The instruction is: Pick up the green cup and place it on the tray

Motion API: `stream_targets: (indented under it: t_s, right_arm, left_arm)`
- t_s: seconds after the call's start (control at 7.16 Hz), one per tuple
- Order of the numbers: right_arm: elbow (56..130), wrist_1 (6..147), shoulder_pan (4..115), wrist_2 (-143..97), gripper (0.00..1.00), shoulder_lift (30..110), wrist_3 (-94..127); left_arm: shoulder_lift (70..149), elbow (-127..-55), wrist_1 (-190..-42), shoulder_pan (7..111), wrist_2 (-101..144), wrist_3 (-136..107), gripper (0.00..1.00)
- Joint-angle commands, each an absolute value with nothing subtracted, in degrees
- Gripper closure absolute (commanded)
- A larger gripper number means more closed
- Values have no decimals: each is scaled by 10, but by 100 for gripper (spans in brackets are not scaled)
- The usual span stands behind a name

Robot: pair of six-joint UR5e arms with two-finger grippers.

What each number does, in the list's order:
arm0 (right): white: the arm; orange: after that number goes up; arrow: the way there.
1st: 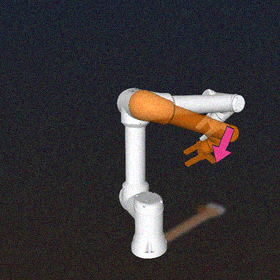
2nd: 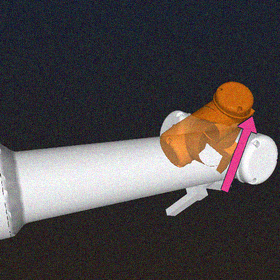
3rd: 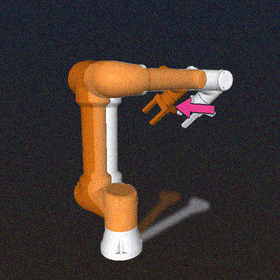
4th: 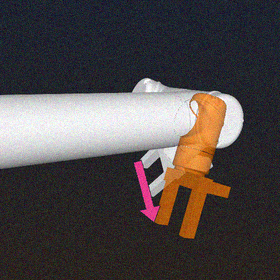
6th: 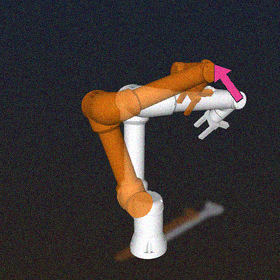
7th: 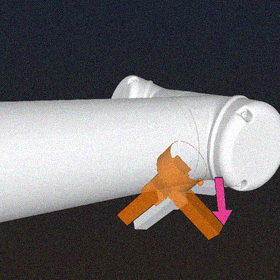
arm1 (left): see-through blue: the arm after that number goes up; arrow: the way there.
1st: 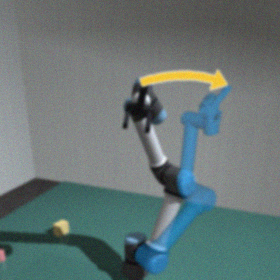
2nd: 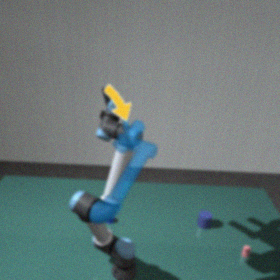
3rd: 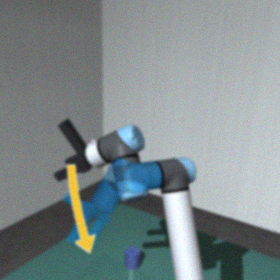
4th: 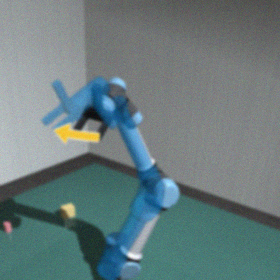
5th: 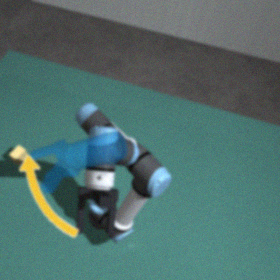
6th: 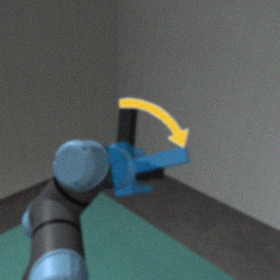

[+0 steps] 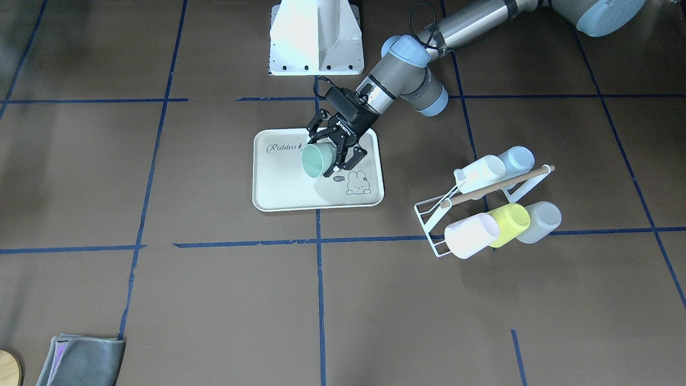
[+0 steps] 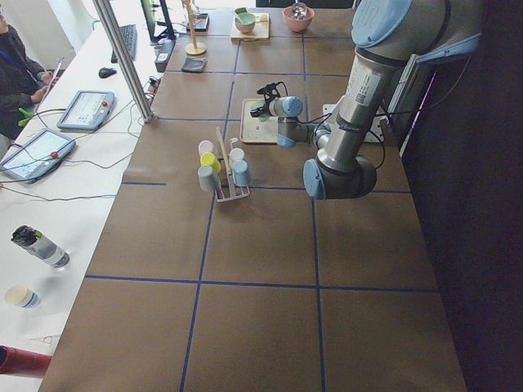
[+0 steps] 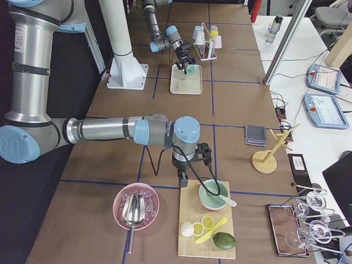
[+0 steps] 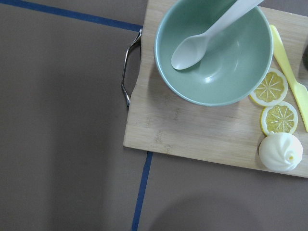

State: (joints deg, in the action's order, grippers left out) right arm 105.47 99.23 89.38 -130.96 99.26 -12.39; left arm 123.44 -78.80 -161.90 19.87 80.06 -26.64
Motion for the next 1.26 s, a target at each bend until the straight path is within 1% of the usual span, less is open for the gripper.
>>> stream_targets:
  t_s: [0.0,0.42,0.84,1.12]
  right_arm:
    - [1055,992,894,-1310,0,991,-124]
    - [1055,992,894,-1309,0,991,-124]
    - [1055,992,894,-1309,0,991,-124]
    - [1055,992,894,-1309,0,991,-124]
  left_arm:
    - [1233,-788,-1625,199,801,-266,20]
    - [1232,-788,-1626,199,801,-265,20]
    - [1232,-788,-1627,199,801,-265,16]
    - [1231,-788,-1629,199,801,-265,16]
